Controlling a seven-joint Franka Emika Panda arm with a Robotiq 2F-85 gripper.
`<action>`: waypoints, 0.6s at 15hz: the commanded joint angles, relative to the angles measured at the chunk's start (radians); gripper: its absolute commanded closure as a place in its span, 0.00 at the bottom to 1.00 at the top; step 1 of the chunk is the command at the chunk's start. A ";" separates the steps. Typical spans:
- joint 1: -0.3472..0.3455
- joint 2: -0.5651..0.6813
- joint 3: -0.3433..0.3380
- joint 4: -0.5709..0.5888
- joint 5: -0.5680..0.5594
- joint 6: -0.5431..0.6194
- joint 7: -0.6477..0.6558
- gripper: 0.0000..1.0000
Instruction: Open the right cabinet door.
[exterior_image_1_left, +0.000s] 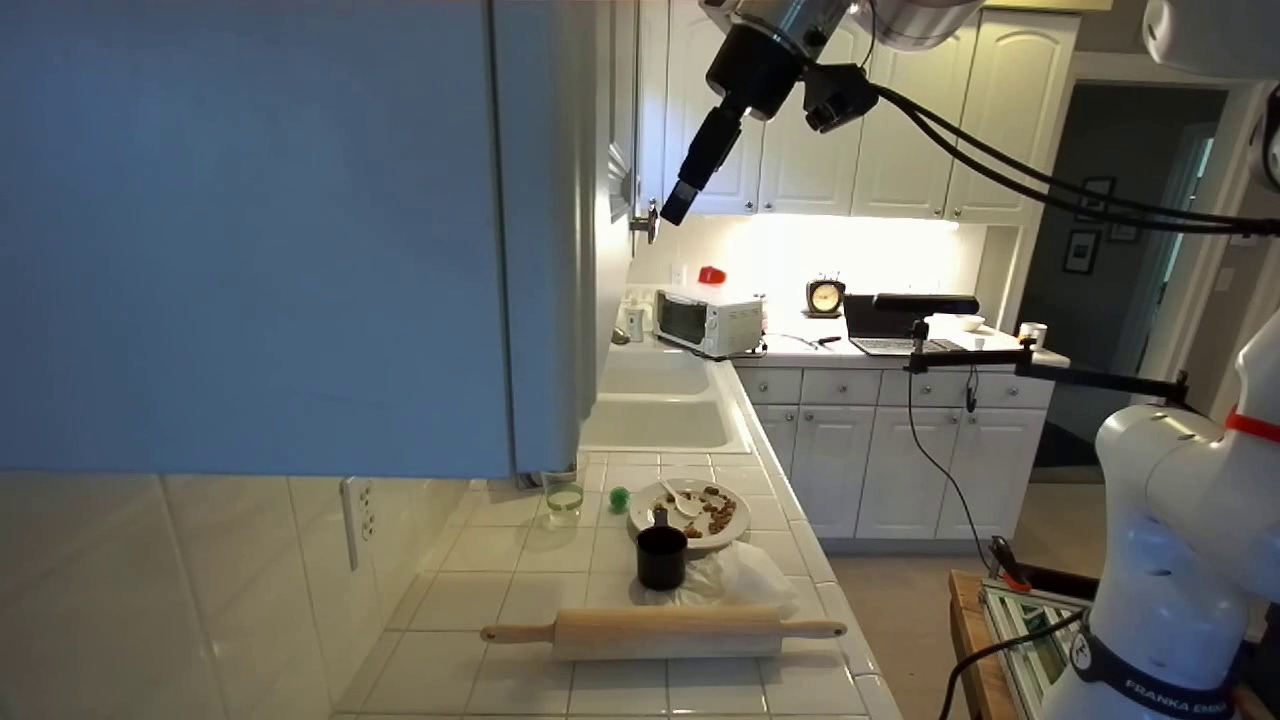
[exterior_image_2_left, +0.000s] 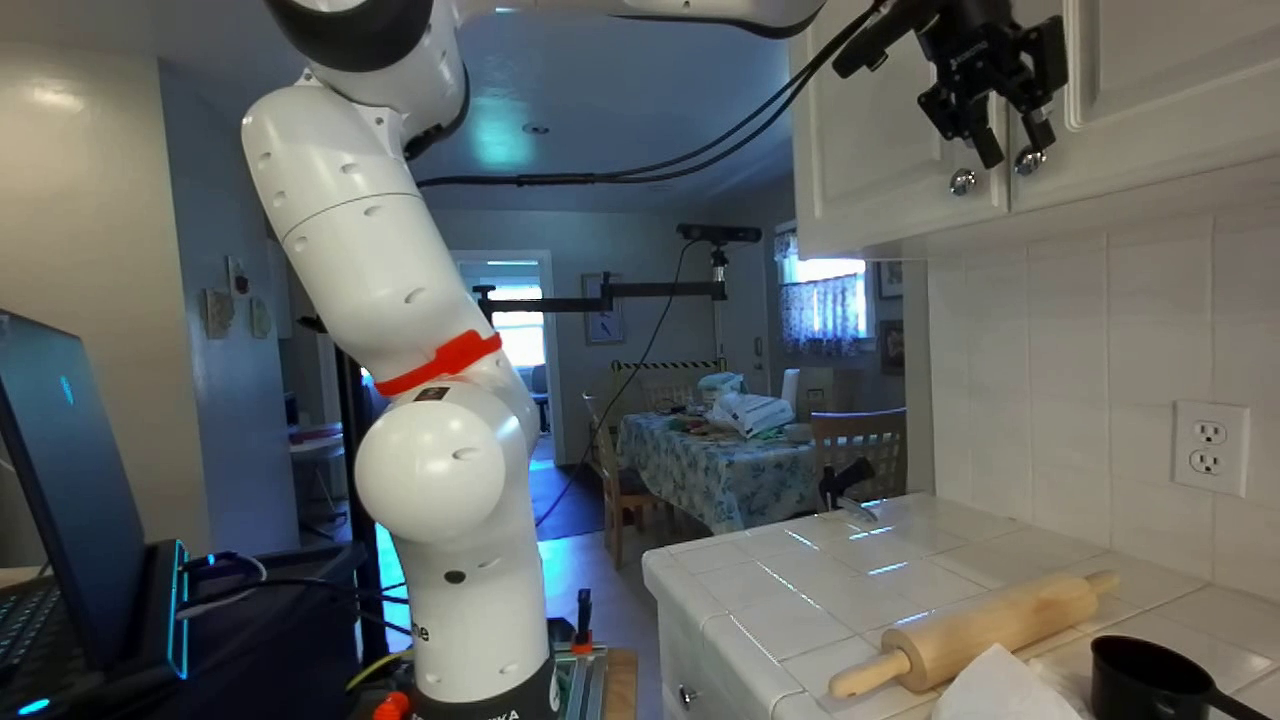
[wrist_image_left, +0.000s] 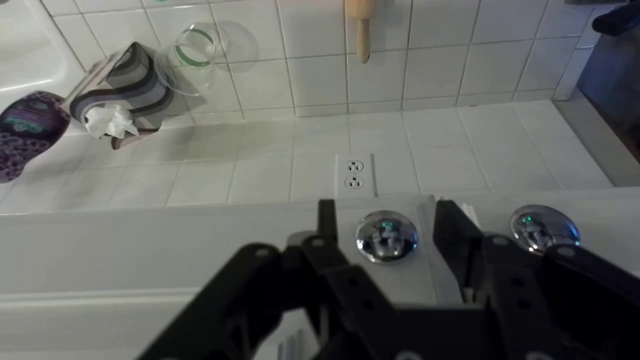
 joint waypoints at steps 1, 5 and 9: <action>-0.002 0.029 -0.006 0.041 0.012 0.002 -0.032 0.48; 0.003 0.038 -0.010 0.047 0.019 0.020 -0.054 0.50; 0.009 0.055 -0.015 0.056 0.029 0.036 -0.091 0.47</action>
